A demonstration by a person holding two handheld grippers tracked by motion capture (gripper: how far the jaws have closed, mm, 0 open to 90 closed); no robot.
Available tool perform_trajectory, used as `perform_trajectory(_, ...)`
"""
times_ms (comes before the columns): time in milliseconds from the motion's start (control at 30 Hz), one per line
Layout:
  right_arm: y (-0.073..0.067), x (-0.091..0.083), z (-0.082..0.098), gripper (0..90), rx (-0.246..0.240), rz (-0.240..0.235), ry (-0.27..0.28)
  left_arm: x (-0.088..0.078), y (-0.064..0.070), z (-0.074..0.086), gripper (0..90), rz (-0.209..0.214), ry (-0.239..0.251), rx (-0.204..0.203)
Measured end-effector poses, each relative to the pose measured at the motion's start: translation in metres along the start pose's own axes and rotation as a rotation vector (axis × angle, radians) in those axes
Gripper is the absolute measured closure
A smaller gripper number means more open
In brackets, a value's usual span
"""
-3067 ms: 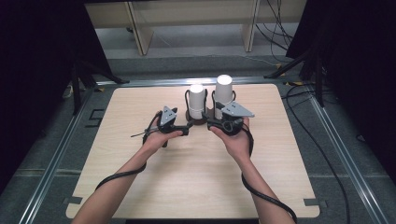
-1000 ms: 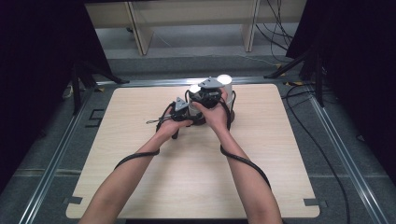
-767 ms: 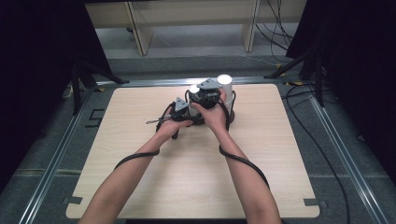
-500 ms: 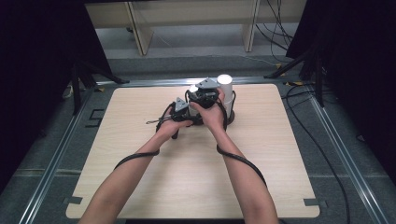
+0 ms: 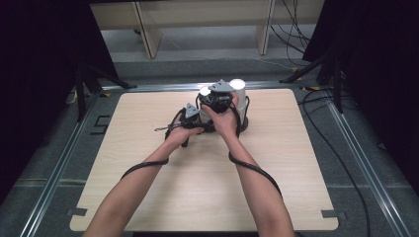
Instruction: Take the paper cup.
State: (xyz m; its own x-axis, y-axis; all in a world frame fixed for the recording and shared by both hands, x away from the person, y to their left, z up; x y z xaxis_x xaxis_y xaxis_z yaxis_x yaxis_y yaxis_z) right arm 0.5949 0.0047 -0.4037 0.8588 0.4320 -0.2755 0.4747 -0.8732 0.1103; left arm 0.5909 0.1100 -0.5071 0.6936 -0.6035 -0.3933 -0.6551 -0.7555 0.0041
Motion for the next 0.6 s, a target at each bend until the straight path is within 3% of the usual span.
perform_trajectory(333, -0.002, -0.009, -0.012, 35.5, -0.005, -0.007, 0.033, -0.001, -0.001, 0.0, 22.7, -0.002, -0.01, 0.012)
perform_trajectory(600, -0.003, -0.015, -0.023, 35.9, -0.012, 0.0, 0.061, 0.0, 0.0, 0.0, 22.8, -0.002, -0.007, -0.001)
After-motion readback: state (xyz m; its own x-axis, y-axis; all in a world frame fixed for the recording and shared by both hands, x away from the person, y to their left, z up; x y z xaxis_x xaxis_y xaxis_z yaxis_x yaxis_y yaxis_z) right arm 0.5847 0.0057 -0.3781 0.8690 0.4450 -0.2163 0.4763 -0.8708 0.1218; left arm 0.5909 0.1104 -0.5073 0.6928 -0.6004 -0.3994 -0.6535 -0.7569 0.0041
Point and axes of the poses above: each handheld gripper's, and its own axes: x roughly forward along the jaws, z roughly out of its underside, y roughly to its right, the point moved 4 cm from there along x, roughly forward along the jaws, and after that the axes turned 4 degrees about z, right-handed, at the moved point
